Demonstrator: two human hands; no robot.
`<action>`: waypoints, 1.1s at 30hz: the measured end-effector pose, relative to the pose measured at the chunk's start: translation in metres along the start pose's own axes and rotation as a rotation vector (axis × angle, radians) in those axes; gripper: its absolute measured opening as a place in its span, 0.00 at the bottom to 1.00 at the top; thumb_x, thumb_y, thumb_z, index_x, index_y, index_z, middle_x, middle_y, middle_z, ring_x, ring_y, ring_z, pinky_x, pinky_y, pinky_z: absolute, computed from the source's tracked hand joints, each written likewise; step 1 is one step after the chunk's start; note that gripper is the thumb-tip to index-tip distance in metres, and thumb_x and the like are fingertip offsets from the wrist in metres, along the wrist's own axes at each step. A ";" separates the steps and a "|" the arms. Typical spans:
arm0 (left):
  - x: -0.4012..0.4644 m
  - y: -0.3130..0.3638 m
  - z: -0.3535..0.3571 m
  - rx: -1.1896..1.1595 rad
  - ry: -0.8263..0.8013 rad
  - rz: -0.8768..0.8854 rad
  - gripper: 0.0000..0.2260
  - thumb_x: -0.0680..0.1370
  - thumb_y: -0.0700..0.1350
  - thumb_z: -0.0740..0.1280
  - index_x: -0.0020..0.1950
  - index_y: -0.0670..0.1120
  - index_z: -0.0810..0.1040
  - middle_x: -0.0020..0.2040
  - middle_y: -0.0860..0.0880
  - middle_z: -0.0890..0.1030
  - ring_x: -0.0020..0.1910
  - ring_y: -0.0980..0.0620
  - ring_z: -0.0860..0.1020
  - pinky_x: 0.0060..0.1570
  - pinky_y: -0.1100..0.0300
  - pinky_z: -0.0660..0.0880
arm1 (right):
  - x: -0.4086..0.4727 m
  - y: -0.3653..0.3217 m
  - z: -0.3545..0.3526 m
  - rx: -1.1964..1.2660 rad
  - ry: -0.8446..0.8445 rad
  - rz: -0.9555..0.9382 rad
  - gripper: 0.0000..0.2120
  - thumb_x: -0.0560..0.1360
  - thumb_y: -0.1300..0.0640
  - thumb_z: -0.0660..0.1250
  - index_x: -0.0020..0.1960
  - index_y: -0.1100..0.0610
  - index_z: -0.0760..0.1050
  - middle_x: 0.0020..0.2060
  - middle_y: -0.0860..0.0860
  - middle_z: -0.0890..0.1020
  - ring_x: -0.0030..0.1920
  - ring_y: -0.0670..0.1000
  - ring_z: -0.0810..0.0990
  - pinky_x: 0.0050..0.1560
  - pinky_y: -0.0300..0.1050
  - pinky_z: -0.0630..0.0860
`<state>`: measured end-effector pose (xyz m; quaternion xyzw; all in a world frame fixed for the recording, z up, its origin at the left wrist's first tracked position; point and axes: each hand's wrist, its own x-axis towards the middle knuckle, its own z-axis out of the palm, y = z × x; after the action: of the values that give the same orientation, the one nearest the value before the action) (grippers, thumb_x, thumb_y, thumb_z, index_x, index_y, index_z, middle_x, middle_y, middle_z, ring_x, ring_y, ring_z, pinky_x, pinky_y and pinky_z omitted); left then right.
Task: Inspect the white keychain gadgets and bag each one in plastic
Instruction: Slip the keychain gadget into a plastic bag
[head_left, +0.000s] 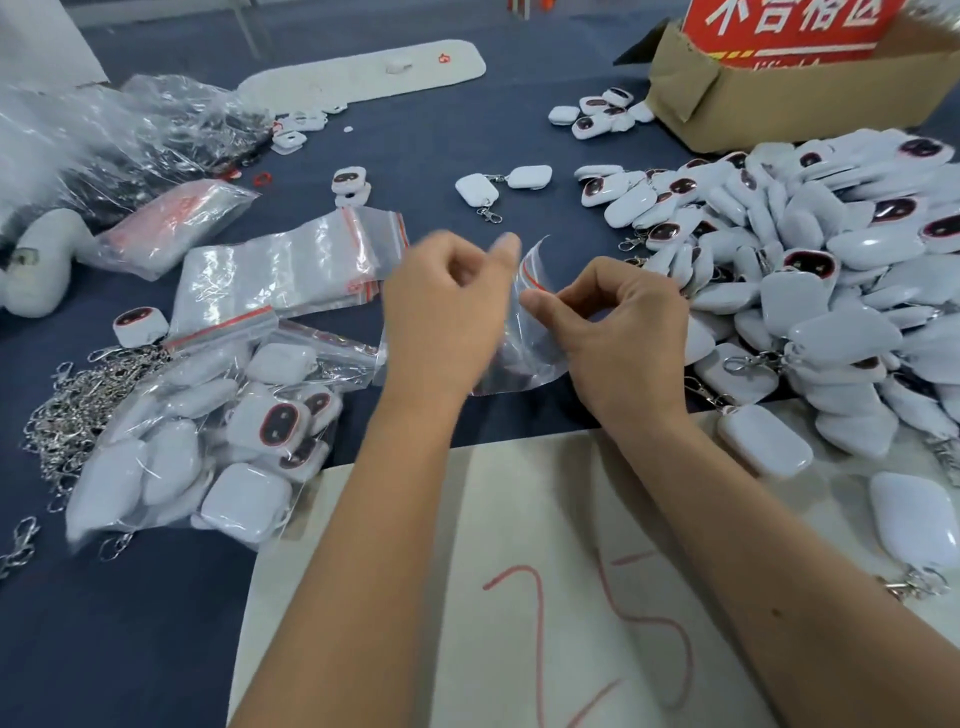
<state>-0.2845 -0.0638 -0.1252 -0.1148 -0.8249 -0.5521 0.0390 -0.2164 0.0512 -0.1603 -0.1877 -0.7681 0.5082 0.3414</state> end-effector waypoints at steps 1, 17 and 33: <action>-0.004 -0.002 0.006 -0.024 -0.091 -0.077 0.15 0.79 0.51 0.71 0.41 0.40 0.78 0.38 0.46 0.84 0.38 0.46 0.84 0.46 0.47 0.82 | -0.001 -0.002 0.000 -0.012 -0.007 -0.028 0.17 0.73 0.52 0.80 0.34 0.60 0.77 0.29 0.52 0.81 0.32 0.54 0.77 0.37 0.47 0.74; -0.003 -0.008 -0.006 -0.315 -0.189 -0.287 0.06 0.76 0.35 0.73 0.39 0.42 0.82 0.33 0.46 0.82 0.29 0.53 0.79 0.29 0.61 0.78 | 0.002 -0.004 0.002 0.020 -0.252 -0.004 0.12 0.81 0.52 0.72 0.42 0.57 0.79 0.32 0.47 0.80 0.33 0.44 0.74 0.39 0.42 0.72; -0.002 0.007 -0.010 0.166 0.088 0.265 0.04 0.70 0.41 0.72 0.36 0.46 0.79 0.29 0.54 0.79 0.30 0.57 0.77 0.34 0.67 0.73 | 0.003 -0.007 0.000 -0.192 0.021 -0.033 0.06 0.75 0.58 0.71 0.39 0.57 0.80 0.30 0.46 0.81 0.32 0.48 0.80 0.40 0.48 0.78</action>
<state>-0.2816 -0.0705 -0.1157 -0.1947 -0.8427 -0.4766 0.1571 -0.2178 0.0507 -0.1532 -0.2122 -0.8127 0.4243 0.3383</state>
